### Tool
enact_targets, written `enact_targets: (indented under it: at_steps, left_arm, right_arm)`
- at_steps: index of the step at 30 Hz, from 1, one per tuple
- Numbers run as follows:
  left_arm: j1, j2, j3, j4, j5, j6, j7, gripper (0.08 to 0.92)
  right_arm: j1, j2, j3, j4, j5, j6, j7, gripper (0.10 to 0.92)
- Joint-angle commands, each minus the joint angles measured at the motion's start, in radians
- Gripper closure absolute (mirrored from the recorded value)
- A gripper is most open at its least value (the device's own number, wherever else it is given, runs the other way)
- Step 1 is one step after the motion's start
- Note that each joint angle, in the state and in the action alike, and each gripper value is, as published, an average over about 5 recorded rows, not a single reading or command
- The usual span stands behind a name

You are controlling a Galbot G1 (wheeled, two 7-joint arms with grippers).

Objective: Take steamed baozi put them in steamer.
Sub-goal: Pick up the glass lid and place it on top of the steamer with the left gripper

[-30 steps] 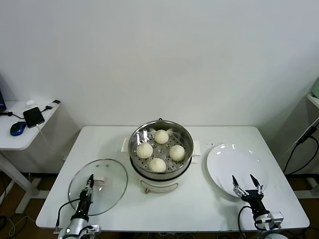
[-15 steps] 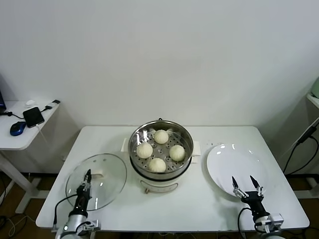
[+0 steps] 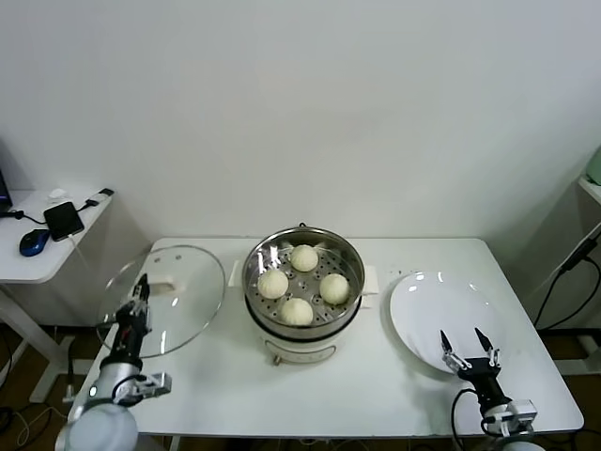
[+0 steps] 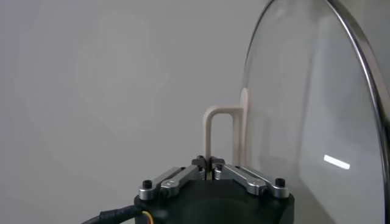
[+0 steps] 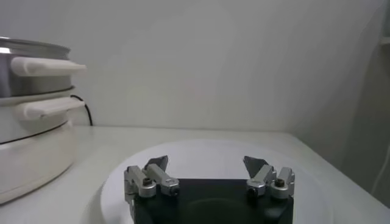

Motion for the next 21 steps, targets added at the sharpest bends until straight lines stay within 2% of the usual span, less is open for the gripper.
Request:
enact_targets:
  at_steps: [1,5,11,14,21]
  left_arm:
    - [0.003,0.074,-0.012,-0.202,-0.058,0.104,0.171,0.869]
    - [-0.055,0.074,0.092,-0.258,0.014,0.181,0.24,0.869]
    - [-0.169,0.022,0.318,-0.242,0.141,0.287,0.314,0.869]
    - [-0.22,-0.041,0.427,-0.217,0.203,0.349,0.341,0.869]
    - [-0.324,-0.261,0.613,-0.086,0.371,0.428,0.345,0.869]
  right_arm:
    - [0.001,-0.001,-0.003,0.01,-0.037,-0.009,0.001,0.203]
    - [0.001,-0.002,-0.006,0.012,-0.039,-0.007,-0.002,0.203]
    - [0.001,-0.003,-0.014,0.005,-0.036,0.002,-0.007,0.203]
    - [0.002,-0.001,-0.018,0.003,-0.034,0.007,-0.007,0.203]
    - [0.001,-0.003,-0.018,-0.004,-0.026,0.026,-0.005,0.203]
